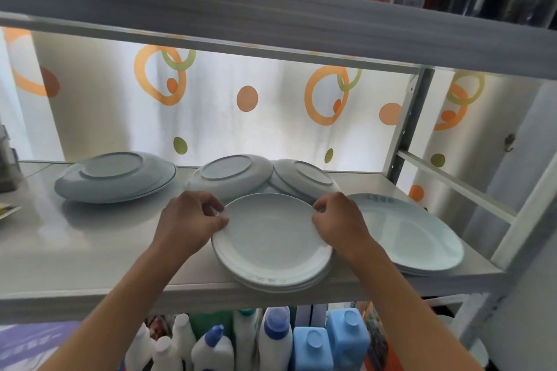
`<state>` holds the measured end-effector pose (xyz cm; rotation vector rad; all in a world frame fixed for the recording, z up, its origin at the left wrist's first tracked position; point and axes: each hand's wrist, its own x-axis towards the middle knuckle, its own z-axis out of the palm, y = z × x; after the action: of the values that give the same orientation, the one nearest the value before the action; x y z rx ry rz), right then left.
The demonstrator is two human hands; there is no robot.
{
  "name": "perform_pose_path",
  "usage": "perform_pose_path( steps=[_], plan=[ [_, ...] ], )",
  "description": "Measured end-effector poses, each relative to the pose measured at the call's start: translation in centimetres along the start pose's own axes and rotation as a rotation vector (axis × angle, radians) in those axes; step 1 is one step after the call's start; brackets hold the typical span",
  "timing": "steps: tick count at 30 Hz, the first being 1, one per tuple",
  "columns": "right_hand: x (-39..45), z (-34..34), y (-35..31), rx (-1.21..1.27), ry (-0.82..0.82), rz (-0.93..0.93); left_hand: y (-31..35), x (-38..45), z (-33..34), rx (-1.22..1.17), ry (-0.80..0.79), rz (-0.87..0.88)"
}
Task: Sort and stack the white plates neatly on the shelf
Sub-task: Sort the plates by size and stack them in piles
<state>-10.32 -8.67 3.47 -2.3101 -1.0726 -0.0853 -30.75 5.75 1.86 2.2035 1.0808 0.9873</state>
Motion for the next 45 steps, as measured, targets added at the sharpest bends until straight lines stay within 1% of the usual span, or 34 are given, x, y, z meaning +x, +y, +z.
perform_pose_path(
  steps=[2,6,8,10,12,13,14,16,19,22,23,25,27,30,33,35,37,38,43,45],
  plan=[
    [0.1,0.2,-0.1,-0.008,-0.013,0.014,-0.2,0.1,-0.1,0.026,-0.039,0.005],
    [0.4,0.4,-0.2,-0.048,-0.052,0.008,-0.6,0.8,-0.3,-0.003,-0.148,-0.009],
    [0.8,0.1,-0.2,-0.046,-0.057,0.025,-0.6,1.3,-0.4,0.041,-0.199,-0.007],
    [1.6,-0.2,-0.2,-0.042,-0.063,0.032,-0.5,2.0,-0.4,0.157,-0.213,0.040],
    [2.5,-0.5,0.0,-0.054,-0.050,0.000,0.3,2.9,-0.5,0.330,-0.131,0.108],
    [3.1,-0.6,0.0,-0.053,-0.033,-0.021,1.0,3.5,-0.5,0.371,-0.073,0.140],
    [3.8,-0.7,0.1,-0.043,-0.015,-0.037,1.8,4.1,-0.4,0.365,-0.027,0.170],
    [5.4,-0.8,0.3,-0.028,-0.001,-0.043,3.8,5.5,0.1,0.274,0.023,0.246],
    [7.4,-0.9,0.5,-0.032,-0.055,-0.045,6.1,8.0,1.8,0.126,0.008,0.369],
    [8.7,-0.9,0.3,-0.053,-0.155,-0.083,7.0,10.1,3.3,-0.037,-0.053,0.437],
    [9.0,-0.9,0.3,-0.055,-0.196,-0.092,6.9,10.5,3.6,-0.086,-0.049,0.446],
    [9.7,-0.6,0.3,-0.066,-0.264,-0.091,6.3,10.8,4.0,-0.156,0.012,0.457],
    [10.2,-0.2,0.6,-0.090,-0.291,-0.094,5.4,10.7,4.2,-0.149,0.076,0.490],
    [10.6,0.3,0.8,-0.160,-0.274,-0.144,4.5,10.7,3.9,-0.107,0.126,0.546],
    [10.9,0.3,0.7,-0.227,-0.264,-0.162,4.0,10.8,3.6,-0.056,0.153,0.529],
    [11.1,0.0,0.4,-0.255,-0.267,-0.140,3.5,10.8,3.7,-0.017,0.147,0.518],
    [11.4,-0.4,0.1,-0.296,-0.218,-0.114,3.2,10.7,3.8,-0.008,0.154,0.521],
    [11.7,-0.7,0.0,-0.322,-0.162,-0.111,3.1,10.6,3.9,-0.007,0.162,0.529],
    [12.1,-1.0,-0.1,-0.498,0.189,-0.146,3.0,10.2,4.3,-0.018,0.142,0.567],
    [12.0,-1.5,0.4,-0.523,0.336,-0.176,2.9,10.1,4.4,-0.033,0.123,0.578]
  ],
)
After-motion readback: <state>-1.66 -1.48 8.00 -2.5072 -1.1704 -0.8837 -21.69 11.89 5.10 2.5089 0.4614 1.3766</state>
